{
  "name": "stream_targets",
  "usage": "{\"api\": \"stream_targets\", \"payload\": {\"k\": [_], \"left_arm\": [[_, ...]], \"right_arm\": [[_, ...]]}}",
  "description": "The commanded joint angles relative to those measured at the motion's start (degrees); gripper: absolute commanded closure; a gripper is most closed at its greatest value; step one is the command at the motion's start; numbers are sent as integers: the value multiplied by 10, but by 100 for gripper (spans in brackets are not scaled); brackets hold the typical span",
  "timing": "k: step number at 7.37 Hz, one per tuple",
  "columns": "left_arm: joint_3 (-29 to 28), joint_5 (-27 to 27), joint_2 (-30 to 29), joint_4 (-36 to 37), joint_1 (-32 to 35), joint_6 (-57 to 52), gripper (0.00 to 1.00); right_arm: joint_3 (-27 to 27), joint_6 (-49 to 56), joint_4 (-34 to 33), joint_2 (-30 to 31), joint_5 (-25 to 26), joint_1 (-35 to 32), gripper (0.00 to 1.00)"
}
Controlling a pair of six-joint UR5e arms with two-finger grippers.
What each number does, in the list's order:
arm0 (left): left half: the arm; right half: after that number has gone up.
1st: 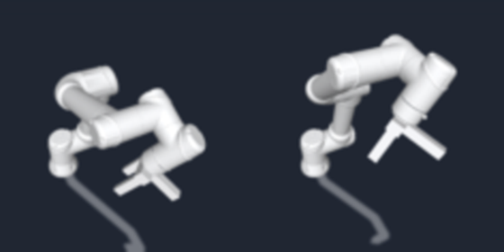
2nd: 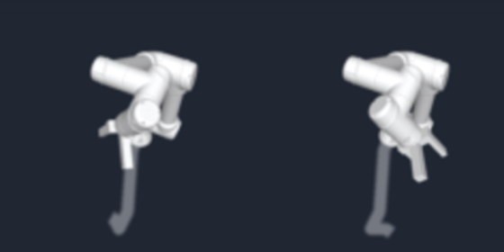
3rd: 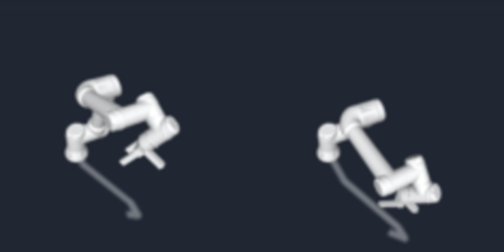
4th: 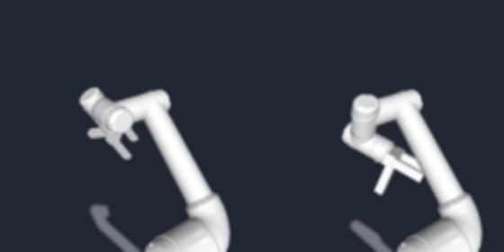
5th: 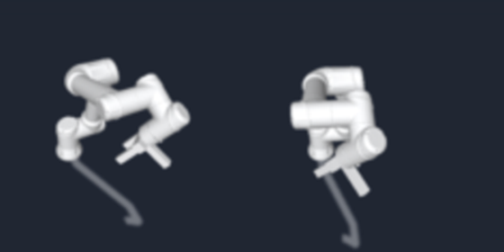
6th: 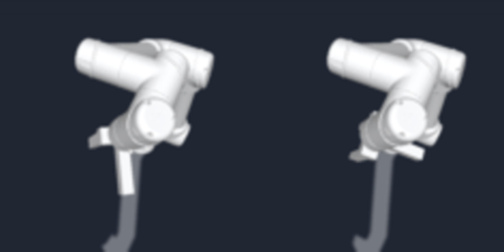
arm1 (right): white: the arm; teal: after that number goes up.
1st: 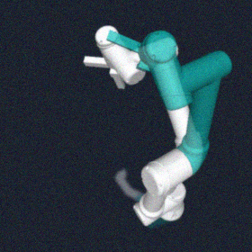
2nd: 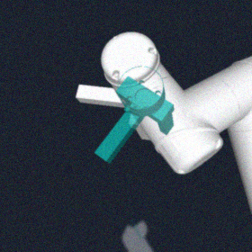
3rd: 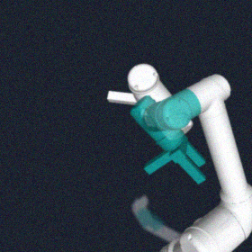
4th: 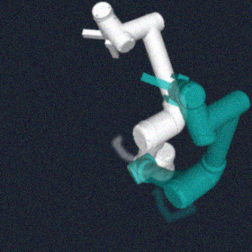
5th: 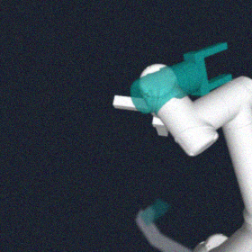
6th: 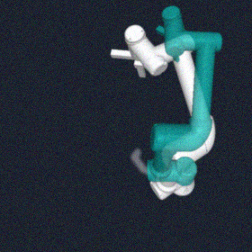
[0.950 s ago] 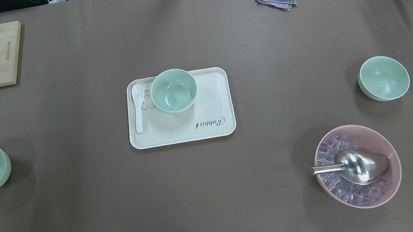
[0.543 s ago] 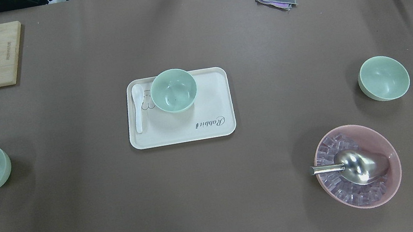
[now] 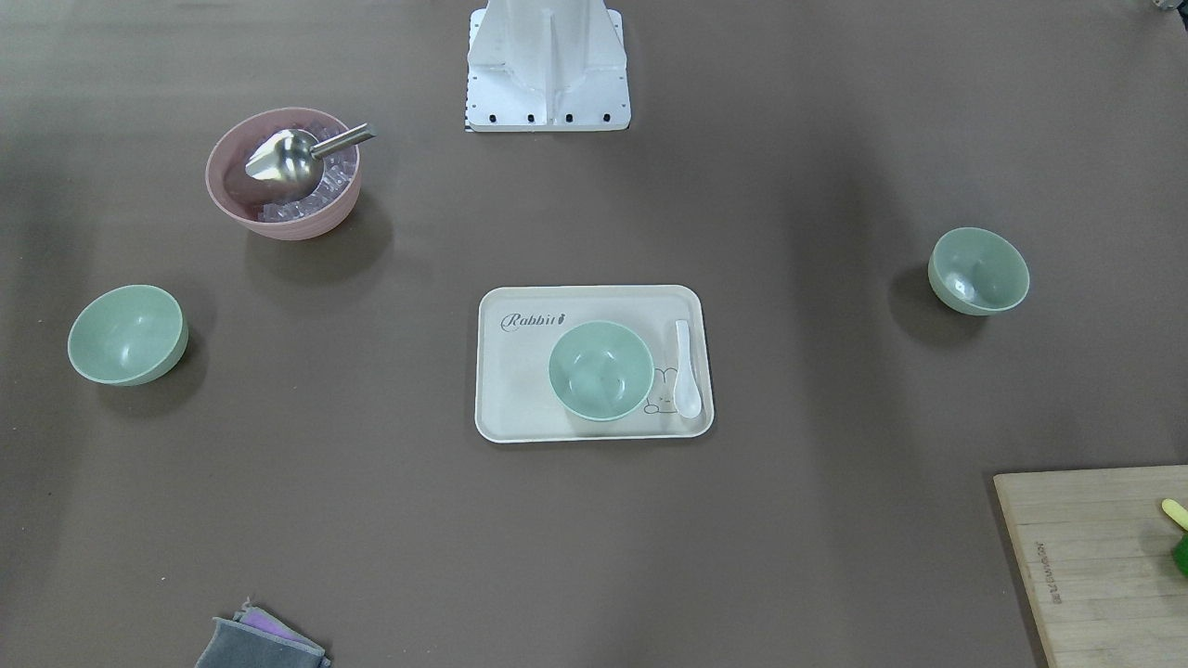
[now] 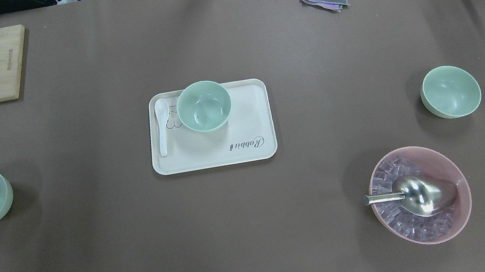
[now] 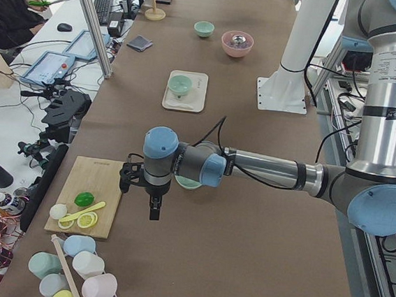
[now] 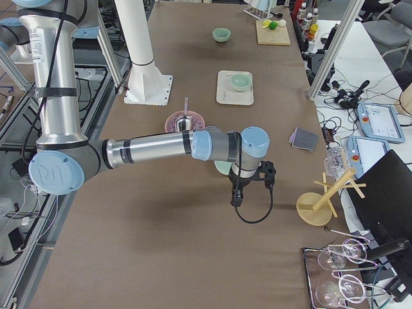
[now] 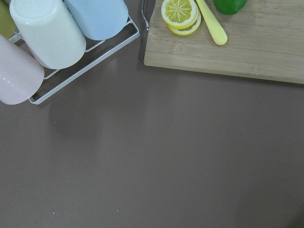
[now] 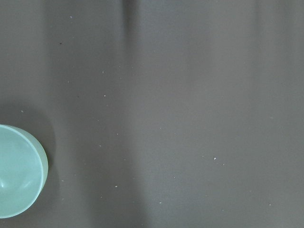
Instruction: Stack green bowls together
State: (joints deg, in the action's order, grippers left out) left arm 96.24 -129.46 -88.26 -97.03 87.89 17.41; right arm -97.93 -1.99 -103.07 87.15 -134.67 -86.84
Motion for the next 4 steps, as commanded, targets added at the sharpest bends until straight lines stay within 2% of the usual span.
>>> {"api": "stream_targets", "payload": {"k": [1, 4], "left_arm": [[8, -5, -1, -5, 0, -5, 2], [20, -19, -20, -11, -24, 0, 2]], "right_arm": [[-1, -1, 0, -1, -1, 0, 0], [-2, -32, 1, -12, -2, 1, 0]]}}
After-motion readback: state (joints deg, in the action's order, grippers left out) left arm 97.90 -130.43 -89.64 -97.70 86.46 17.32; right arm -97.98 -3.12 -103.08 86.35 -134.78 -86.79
